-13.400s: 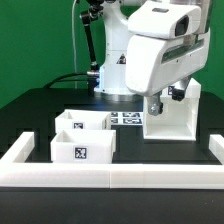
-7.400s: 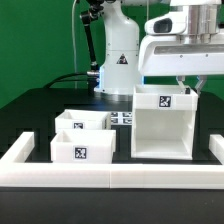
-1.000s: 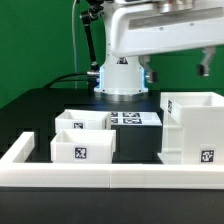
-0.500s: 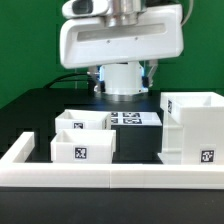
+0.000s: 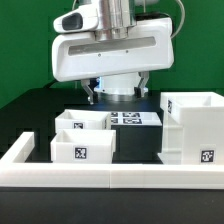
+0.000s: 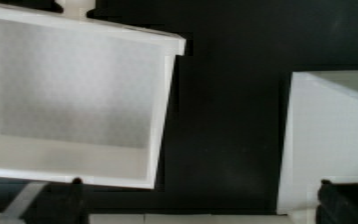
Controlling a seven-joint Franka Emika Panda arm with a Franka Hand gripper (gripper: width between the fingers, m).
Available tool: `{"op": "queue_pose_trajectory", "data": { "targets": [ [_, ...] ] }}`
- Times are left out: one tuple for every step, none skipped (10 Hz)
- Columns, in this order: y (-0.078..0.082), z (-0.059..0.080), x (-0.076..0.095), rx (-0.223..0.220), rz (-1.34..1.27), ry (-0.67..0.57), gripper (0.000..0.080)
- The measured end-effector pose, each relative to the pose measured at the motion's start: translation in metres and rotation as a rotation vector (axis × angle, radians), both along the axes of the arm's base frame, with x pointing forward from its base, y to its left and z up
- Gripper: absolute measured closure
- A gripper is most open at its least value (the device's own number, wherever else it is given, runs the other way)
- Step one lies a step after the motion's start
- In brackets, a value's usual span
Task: Assemble drawer
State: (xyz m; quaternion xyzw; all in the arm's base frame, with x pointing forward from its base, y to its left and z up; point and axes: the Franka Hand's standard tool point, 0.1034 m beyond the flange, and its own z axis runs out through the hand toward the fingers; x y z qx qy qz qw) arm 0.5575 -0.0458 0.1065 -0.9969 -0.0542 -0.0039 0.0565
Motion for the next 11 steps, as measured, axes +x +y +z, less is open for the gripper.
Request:
{"op": "queue_pose_trajectory", "data": {
  "targets": [
    [-0.008, -0.008, -0.003, -0.007, 0.016, -0.003, 0.015],
    [-0.017, -0.019, -0.009, -0.016, -0.001, 0.0, 0.015],
    [-0.025, -0.03, -0.013, -0.021, -0.014, 0.009, 0.015],
    [-0.029, -0.037, -0.015, -0.026, -0.019, 0.008, 0.015],
    [-0.031, -0.044, -0.015, -0.031, -0.022, 0.008, 0.015],
    [-0.031, -0.05, -0.016, -0.033, -0.026, 0.012, 0.015],
    [-0.031, -0.054, -0.014, -0.034, -0.033, 0.015, 0.015],
    [-0.031, -0.055, -0.01, -0.035, -0.045, 0.014, 0.015],
    [-0.031, -0.06, -0.007, -0.039, -0.053, 0.011, 0.015],
    [-0.031, -0.068, -0.008, -0.044, -0.053, 0.011, 0.015],
    [-0.031, -0.074, -0.01, -0.045, -0.053, 0.017, 0.015]
  ]
}}
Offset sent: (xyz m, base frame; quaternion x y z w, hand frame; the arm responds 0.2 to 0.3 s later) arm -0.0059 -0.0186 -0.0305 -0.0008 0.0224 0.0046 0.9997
